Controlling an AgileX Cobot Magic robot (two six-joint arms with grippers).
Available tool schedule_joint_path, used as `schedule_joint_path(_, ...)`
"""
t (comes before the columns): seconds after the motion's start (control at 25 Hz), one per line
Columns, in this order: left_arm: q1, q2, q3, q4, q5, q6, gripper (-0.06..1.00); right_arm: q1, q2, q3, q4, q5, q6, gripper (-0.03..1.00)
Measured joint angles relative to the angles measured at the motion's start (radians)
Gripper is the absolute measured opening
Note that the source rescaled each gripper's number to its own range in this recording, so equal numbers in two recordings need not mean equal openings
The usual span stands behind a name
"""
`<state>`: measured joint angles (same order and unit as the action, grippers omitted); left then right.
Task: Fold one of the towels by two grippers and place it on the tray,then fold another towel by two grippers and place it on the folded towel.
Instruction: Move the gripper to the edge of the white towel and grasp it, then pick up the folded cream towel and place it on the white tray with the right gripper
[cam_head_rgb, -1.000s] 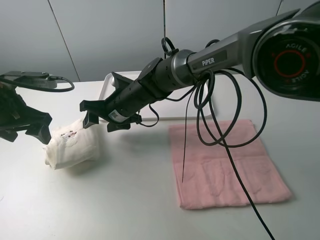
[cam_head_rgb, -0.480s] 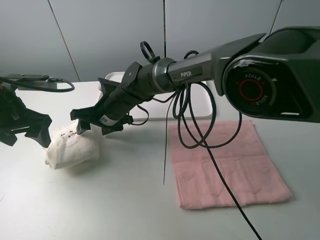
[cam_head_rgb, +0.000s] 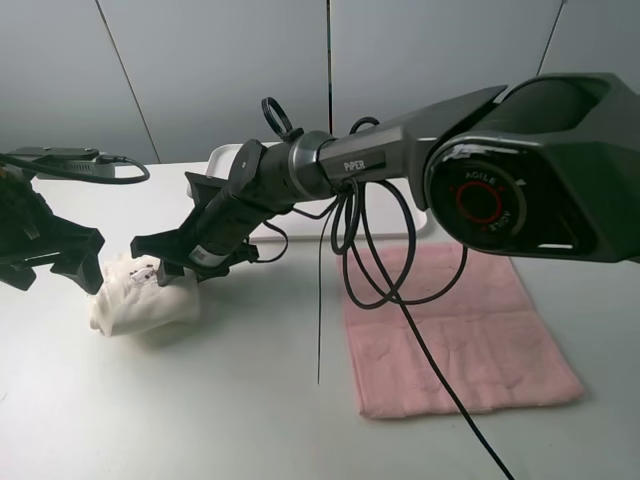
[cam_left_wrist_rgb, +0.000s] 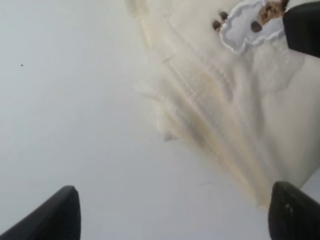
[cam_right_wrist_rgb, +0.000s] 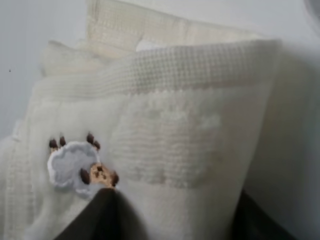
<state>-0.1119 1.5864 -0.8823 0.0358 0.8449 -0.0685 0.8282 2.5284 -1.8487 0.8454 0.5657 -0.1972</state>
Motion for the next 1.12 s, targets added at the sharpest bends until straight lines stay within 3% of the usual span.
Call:
schedule_joint_path(0.08, 0.000, 0.000, 0.000, 0.000, 0.000, 0.000, 0.97, 0.000, 0.002, 0.000, 0.000, 0.006, 0.006, 0.14)
schedule_joint_path(0.12, 0.000, 0.000, 0.000, 0.000, 0.000, 0.000, 0.97, 0.000, 0.002, 0.000, 0.000, 0.006, 0.006, 0.10)
schedule_joint_path(0.44, 0.000, 0.000, 0.000, 0.000, -0.002, 0.000, 0.97, 0.000, 0.002, 0.000, 0.030, 0.028, 0.007, 0.10)
schedule_joint_path(0.72, 0.000, 0.000, 0.000, 0.000, 0.002, 0.000, 0.97, -0.016, -0.080, 0.000, 0.103, 0.086, -0.080, 0.10)
schedule_joint_path(0.96, 0.000, 0.000, 0.000, -0.008, 0.004, 0.007, 0.97, -0.124, -0.135, -0.033, 0.119, 0.195, -0.119, 0.10)
schedule_joint_path(1.12, 0.000, 0.000, 0.000, -0.010, 0.004, 0.014, 0.97, -0.180, -0.135, -0.088, 0.066, 0.257, -0.124, 0.10)
